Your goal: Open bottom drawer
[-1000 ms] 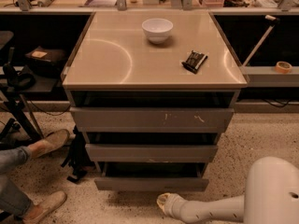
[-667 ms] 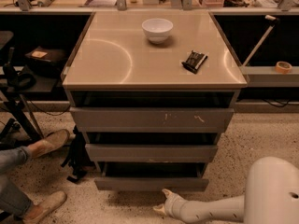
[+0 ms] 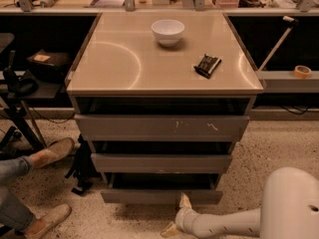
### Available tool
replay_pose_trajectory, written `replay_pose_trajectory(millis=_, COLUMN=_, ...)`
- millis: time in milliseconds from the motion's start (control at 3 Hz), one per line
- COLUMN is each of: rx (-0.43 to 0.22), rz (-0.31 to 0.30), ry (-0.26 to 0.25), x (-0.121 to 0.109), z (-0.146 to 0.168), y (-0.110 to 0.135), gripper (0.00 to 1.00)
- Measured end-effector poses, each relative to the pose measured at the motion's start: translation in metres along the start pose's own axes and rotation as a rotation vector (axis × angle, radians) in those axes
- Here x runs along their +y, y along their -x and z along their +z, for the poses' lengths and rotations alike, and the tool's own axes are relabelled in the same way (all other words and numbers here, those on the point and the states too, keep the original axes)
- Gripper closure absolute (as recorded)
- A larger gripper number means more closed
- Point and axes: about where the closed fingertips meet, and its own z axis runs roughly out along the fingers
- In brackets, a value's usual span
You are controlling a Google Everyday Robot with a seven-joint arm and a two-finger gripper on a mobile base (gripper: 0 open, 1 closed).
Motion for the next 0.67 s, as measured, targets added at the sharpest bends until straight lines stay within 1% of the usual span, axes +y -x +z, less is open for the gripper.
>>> replay_pose_trajectory(millis=333, rx=0.021, rz=-0.015, ry=-0.024, x=-0.021, z=0.0, y=0.007, gripper=0.0)
replay_pose_trajectory(millis=667, rx=0.056, rz=-0.049, ry=-0.083, x=-0.068, z=-0.002, y=0.024, gripper=0.0)
